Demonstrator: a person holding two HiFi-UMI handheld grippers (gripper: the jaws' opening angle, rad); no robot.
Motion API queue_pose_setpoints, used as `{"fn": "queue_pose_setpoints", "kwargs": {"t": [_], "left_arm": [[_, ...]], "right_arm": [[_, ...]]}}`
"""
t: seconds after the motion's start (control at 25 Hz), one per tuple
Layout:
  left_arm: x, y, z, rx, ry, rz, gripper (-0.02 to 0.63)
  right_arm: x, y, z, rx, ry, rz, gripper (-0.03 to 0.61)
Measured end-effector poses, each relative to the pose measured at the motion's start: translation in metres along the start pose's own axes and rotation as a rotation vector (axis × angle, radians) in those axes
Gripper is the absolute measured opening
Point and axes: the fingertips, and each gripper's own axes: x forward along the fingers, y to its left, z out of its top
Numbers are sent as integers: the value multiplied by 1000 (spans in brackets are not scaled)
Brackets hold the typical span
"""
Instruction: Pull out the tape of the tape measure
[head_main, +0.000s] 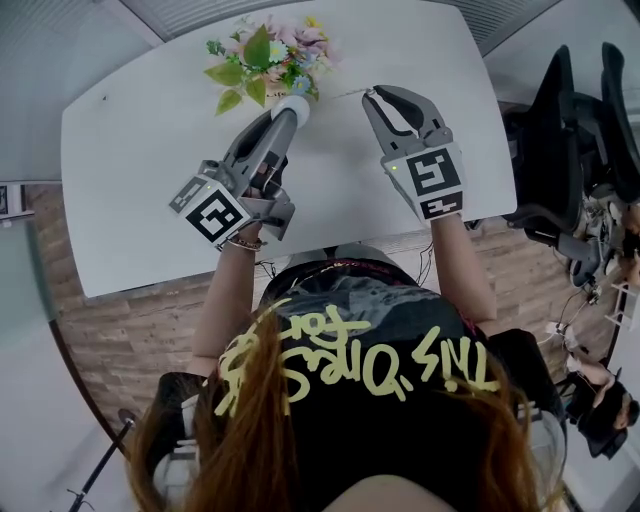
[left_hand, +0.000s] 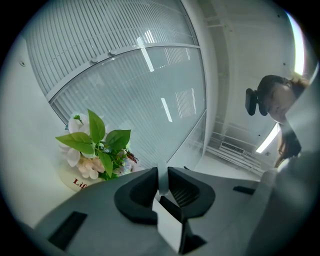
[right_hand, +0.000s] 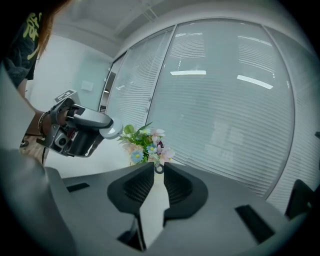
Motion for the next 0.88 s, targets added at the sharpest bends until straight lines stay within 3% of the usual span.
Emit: {"fn": "queue_pose_setpoints", "kwargs": {"t": [0.48, 0.88], "left_arm": [[-3, -9, 8, 47, 2, -26, 60], [-10, -16, 16, 95, -26, -42, 60]], "right_arm": [[-11, -28, -10, 36, 7, -92, 64], [-33, -72, -27, 103, 9, -227, 64]]}}
